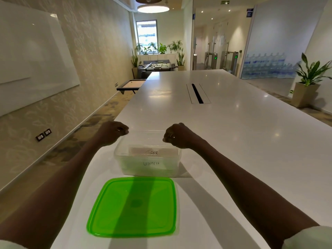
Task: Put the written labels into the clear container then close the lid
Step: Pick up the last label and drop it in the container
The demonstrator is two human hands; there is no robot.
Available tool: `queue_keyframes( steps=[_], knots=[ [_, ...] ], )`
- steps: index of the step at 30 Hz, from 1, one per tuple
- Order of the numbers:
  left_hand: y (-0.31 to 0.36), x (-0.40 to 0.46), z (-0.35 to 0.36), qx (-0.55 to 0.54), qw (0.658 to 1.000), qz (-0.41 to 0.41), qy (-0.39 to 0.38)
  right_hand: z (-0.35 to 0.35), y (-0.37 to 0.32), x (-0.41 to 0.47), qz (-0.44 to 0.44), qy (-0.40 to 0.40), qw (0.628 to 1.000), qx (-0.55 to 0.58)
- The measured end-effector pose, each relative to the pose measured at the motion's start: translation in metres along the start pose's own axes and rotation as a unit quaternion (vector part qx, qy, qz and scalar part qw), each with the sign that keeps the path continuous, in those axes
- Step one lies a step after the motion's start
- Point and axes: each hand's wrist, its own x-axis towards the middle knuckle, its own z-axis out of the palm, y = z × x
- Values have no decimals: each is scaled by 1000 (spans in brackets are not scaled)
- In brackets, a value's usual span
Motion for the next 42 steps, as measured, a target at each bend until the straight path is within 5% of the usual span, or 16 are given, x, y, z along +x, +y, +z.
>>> queue_keyframes(
  steps=[4,9,18,42],
  knots=[
    [-13,-5,4,-51,990,-73,108,3,11,-8,25,146,989,19],
    [-31,-11,12,-82,982,-137,100,18,26,-17,115,230,966,7],
    [-35,-24,32,-230,943,-230,73,45,31,-29,237,200,951,21],
    [-26,-25,39,-333,901,-265,81,49,36,-30,220,205,947,118]
  ],
)
